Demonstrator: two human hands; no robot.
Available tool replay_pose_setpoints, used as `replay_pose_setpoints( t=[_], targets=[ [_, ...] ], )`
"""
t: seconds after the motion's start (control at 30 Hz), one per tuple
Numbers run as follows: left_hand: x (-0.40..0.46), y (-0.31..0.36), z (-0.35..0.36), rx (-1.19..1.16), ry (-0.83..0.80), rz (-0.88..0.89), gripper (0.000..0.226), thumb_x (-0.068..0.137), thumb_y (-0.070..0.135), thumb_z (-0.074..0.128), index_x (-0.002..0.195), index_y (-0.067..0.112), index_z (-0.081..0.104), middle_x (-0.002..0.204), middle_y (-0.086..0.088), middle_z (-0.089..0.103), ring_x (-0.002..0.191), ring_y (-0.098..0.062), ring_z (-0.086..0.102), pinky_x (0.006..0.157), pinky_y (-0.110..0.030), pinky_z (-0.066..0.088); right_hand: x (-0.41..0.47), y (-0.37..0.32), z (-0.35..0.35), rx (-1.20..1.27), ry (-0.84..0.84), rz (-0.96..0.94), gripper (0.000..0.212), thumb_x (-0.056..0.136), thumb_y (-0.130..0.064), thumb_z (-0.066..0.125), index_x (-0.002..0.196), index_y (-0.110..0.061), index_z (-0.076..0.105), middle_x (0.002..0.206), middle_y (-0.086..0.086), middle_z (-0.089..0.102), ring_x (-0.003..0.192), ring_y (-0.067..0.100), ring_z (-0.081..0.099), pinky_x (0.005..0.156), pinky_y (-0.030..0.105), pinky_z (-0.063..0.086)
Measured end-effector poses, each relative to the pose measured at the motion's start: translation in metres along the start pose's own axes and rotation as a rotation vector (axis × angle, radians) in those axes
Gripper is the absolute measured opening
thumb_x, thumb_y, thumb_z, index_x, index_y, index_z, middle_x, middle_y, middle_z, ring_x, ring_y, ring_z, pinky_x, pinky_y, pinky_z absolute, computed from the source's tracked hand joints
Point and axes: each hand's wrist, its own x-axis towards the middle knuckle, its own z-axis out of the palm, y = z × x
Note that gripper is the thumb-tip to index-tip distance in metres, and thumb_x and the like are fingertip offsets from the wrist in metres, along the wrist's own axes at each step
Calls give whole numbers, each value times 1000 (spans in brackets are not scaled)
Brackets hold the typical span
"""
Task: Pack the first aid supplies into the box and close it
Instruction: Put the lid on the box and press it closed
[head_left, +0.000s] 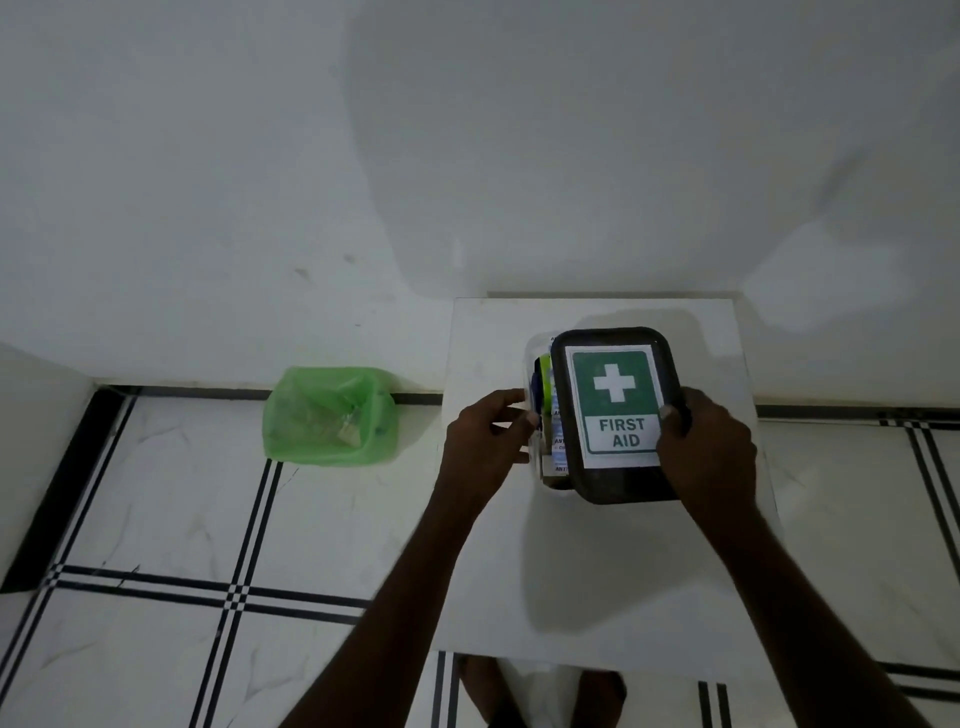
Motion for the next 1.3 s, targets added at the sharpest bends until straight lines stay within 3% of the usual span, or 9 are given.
replay_pose_setpoints(
  t=[0.17,0.3,0.47,0.53,0.73,0.83,1.1,1.2,1.3],
  targets=[
    [-1,2,-1,-13,-9,-6,31,99,28,58,126,16,69,104,-8,77,88,-23,75,73,-36,65,-2,-12,13,-78,-21,-77,23,97,-24,53,104,-5,65,98,15,73,81,32,70,66,26,46],
    [2,5,1,40,30,29,30,95,26,65,122,15,71,96,-9,77,79,-19,75,66,-33,65,0,-20,17,-136,-7,-40,25,97,-28,51,100,-7,65,94,14,73,76,31,69,61,25,44],
    [9,10,10,265,220,105,27,90,31,70,111,15,77,87,-3,79,61,-15,70,68,-34,63,3,-20,15,-21,85,18,27,94,-31,58,99,-6,68,94,15,73,81,33,67,66,27,39],
    [13,14,12,279,258,106,27,89,35,70,103,14,78,83,-3,79,61,-15,70,69,-34,62,9,-16,15,87,46,61,30,93,-31,60,102,-4,68,99,16,73,88,33,67,69,28,40],
    [29,23,8,327,200,33,30,85,38,74,77,9,76,65,-5,76,54,-18,73,63,-36,63,20,-3,10,253,-122,103,33,90,-29,65,112,-4,64,108,15,71,96,31,66,84,45,55],
    [35,25,2,347,163,25,31,84,36,75,78,6,76,68,-9,76,59,-23,74,65,-42,64,21,1,7,286,-200,100,32,87,-22,68,115,-5,64,108,15,71,94,32,67,86,51,56],
    [24,22,5,286,160,25,17,85,26,75,84,9,76,69,-8,76,61,-23,74,71,-42,64,23,-2,9,82,-24,-72,28,91,-27,64,102,-2,68,100,16,74,89,32,69,73,32,49],
    [26,27,8,375,211,58,24,88,31,70,77,10,76,63,-4,75,57,-18,73,70,-38,62,28,-5,10,102,-80,-39,33,91,-32,63,103,-2,67,100,16,73,87,29,67,73,32,48],
    [26,29,8,413,212,64,27,87,34,70,76,10,75,63,-3,75,54,-15,72,69,-35,62,30,-2,7,174,-145,-14,31,90,-30,65,106,-4,66,101,15,72,82,24,64,76,39,56]
  ],
)
